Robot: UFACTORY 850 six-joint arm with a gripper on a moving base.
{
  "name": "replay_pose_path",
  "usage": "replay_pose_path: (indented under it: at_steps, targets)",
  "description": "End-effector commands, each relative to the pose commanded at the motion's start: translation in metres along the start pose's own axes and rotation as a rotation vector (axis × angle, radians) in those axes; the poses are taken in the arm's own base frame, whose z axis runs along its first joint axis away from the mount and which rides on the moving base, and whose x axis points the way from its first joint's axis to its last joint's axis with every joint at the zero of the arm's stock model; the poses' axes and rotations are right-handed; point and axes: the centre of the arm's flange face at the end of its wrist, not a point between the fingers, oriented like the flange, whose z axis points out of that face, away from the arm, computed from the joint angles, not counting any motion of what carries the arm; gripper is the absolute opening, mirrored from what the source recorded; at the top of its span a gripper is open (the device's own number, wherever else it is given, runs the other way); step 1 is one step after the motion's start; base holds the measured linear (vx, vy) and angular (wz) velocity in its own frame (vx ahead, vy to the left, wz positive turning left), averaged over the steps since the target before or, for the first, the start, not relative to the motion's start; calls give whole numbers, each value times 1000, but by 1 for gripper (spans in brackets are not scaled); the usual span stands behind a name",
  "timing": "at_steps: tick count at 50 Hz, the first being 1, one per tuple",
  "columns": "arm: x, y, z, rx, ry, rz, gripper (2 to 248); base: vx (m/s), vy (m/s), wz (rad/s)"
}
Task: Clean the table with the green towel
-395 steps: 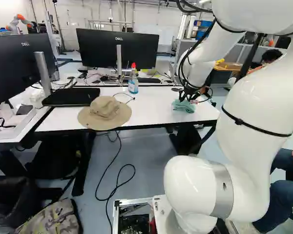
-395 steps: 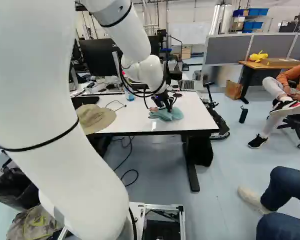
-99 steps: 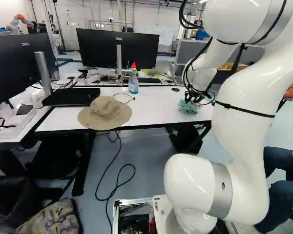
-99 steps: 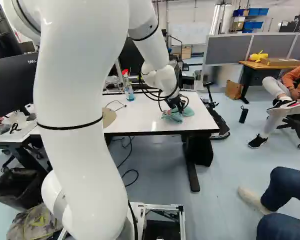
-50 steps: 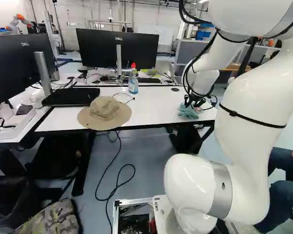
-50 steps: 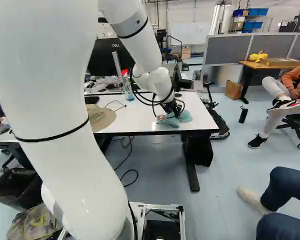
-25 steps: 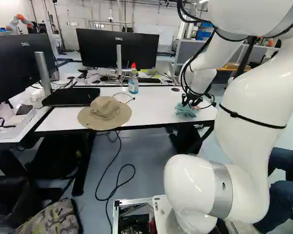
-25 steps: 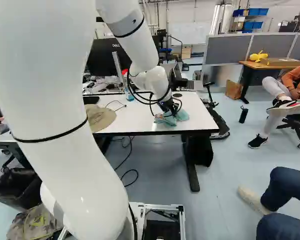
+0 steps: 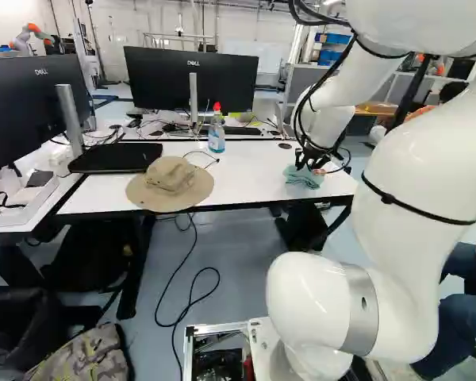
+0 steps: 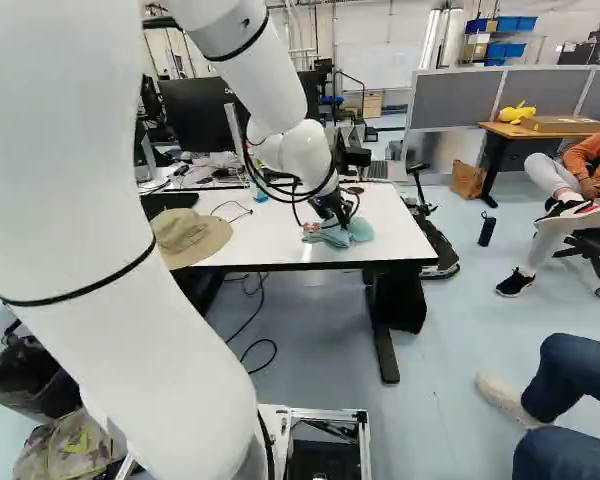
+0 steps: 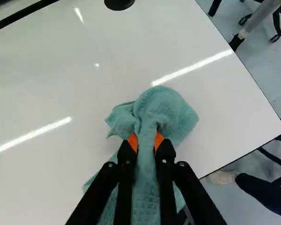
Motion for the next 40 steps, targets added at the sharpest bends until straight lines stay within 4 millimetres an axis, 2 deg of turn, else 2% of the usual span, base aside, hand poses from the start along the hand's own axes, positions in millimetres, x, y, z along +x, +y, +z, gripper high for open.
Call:
replay_pose_path:
  at_steps: [18, 29, 40]
  targets:
    - [-10, -12, -26, 15, -66, -24, 57, 0, 0, 0]
    - [-3, -20, -37, 24, -59, -39, 57, 0, 0, 0]
    - [5, -29, -37, 34, -51, -55, 57, 0, 0, 0]
